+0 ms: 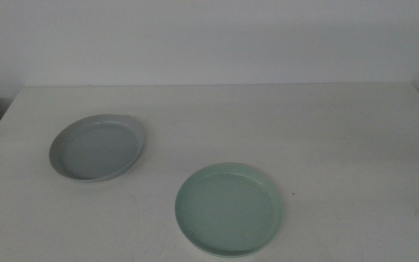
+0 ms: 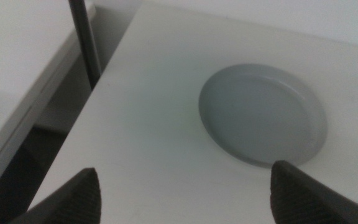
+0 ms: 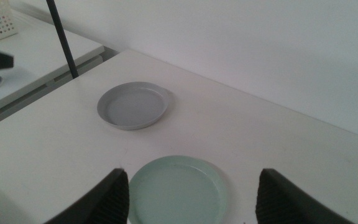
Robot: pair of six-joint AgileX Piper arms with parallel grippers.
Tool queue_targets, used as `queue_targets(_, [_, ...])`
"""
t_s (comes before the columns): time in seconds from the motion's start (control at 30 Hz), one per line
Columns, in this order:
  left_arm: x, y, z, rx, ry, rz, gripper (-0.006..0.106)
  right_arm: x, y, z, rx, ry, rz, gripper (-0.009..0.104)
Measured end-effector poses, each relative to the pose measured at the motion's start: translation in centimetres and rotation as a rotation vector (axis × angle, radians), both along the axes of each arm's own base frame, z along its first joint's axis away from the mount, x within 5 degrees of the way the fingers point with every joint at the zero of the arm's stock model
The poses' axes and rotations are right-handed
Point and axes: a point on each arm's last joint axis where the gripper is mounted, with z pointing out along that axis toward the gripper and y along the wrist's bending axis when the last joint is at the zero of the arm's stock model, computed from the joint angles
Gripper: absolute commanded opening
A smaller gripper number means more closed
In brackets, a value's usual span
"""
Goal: Stack the three bowls on top of each other.
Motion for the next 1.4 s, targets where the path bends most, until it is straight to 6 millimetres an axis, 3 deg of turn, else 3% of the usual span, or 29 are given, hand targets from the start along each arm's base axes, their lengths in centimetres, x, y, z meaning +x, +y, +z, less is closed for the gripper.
queue_targets(0.2, [5.3, 0.8, 3.5, -0.033, 0.143, -0.001, 0.097, 0.0, 0.0, 0.0, 0.0, 0.0, 0.0, 0.052])
queue_targets(0.4, [9.7, 1.5, 3.0, -0.051, 0.234, 0.002, 0.097, 0.0, 0.0, 0.0, 0.0, 0.001, 0.0, 0.052])
queue_targets(0.63, [14.0, 2.0, 0.1, -0.092, 0.29, -0.002, 0.097, 0.0, 0.0, 0.0, 0.0, 0.001, 0.0, 0.052])
queue_targets(0.87, [20.4, 2.5, -3.0, -0.079, 0.367, -0.102, 0.097, 0.0, 0.0, 0.0, 0.0, 0.001, 0.0, 0.052])
queue_targets(1.0, [23.7, 2.7, -6.8, -0.143, 0.436, -0.114, 0.097, 0.0, 0.0, 0.0, 0.0, 0.001, 0.0, 0.052])
queue_targets(1.13, [25.3, 2.8, -10.6, -0.18, 0.511, -0.123, 0.096, 0.0, 0.0, 0.0, 0.0, 0.001, 0.0, 0.052])
queue_targets(1.27, [26.0, 2.8, -13.1, -0.193, 0.565, -0.131, 0.085, 0.0, 0.0, 0.0, 0.0, 0.001, 0.0, 0.052])
queue_targets(1.4, [26.2, 2.8, -14.2, -0.205, 0.586, -0.127, 0.063, 0.0, 0.0, 0.0, 0.0, 0.001, 0.0, 0.052])
